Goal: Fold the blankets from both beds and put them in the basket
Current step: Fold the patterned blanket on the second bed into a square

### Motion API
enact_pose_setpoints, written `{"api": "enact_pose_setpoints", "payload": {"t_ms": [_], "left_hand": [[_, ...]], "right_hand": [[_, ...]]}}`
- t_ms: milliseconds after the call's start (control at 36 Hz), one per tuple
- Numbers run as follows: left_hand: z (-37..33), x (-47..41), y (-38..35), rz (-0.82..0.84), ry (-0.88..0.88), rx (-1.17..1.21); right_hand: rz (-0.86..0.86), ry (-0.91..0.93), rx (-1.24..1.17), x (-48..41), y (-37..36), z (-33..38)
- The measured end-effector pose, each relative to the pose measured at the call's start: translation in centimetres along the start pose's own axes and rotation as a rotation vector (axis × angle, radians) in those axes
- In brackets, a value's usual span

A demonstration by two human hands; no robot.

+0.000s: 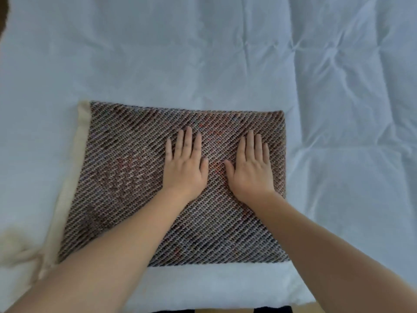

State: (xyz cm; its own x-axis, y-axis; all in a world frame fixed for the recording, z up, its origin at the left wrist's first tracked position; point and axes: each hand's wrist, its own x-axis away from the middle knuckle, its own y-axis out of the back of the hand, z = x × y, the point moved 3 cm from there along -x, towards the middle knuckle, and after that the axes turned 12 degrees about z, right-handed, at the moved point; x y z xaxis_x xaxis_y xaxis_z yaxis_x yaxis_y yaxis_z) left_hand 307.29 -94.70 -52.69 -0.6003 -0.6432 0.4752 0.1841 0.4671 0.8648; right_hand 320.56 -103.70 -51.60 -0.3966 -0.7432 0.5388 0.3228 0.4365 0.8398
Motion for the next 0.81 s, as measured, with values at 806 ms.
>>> {"api": "enact_pose_setpoints", "payload": {"t_ms": [806], "left_hand": [[-6.7, 9.5, -6.4, 0.12, -0.045, 0.149]], "right_hand": [[-0.023, -0.123, -1.013, 3.5, 0.8, -10.6]]}}
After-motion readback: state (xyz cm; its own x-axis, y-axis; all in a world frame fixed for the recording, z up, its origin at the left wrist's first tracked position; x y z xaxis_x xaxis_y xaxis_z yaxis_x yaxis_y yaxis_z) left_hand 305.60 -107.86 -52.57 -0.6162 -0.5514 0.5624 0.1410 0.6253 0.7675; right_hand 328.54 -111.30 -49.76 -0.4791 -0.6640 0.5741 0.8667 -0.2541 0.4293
